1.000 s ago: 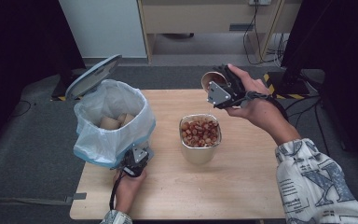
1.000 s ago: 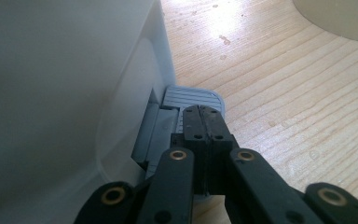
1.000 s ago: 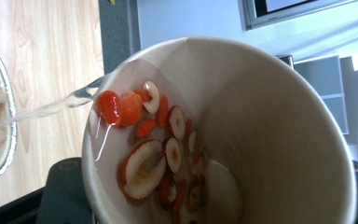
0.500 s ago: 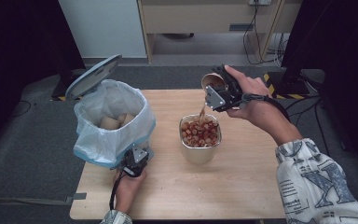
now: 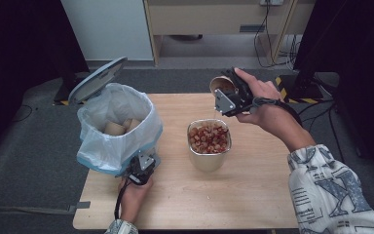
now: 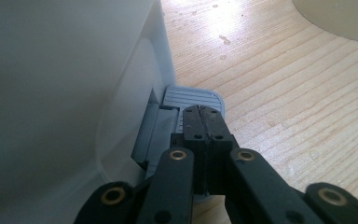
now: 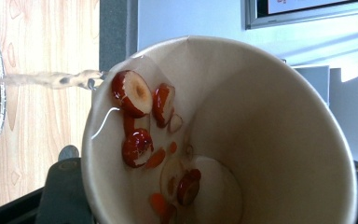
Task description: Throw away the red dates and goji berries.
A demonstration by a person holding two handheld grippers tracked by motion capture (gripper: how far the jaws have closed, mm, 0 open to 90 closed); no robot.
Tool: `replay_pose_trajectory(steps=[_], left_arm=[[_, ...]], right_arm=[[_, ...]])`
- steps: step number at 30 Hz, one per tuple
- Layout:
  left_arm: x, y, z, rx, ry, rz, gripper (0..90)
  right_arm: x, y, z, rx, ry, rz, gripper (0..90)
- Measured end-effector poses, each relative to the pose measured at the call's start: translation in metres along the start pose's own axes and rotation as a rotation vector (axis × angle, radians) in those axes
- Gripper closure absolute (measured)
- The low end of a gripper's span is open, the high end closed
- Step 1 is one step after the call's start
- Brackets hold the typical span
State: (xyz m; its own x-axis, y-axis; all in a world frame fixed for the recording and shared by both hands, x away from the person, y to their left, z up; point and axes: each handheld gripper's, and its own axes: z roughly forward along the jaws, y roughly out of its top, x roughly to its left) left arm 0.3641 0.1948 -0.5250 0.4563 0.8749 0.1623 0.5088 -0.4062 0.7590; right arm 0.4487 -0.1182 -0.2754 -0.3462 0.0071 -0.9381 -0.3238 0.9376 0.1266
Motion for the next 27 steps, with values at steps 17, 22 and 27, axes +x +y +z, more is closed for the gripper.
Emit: replay_pose_trajectory(steps=[17,22,27], left_arm=[[0.000,0.000,0.000,-0.001,-0.001,-0.002,89.1],[0.000,0.000,0.000,-0.001,-0.001,-0.002,89.1],[0.000,0.000,0.000,0.000,-0.001,-0.001,89.1]], right_arm=[[0.001,0.010,-0.001,0.058,-0.036,-0.190,32.9],[0.005,0.011,0.001,0.087,-0.045,-0.251,32.9],[0.008,0.011,0.001,0.106,-0.050,-0.301,32.9]])
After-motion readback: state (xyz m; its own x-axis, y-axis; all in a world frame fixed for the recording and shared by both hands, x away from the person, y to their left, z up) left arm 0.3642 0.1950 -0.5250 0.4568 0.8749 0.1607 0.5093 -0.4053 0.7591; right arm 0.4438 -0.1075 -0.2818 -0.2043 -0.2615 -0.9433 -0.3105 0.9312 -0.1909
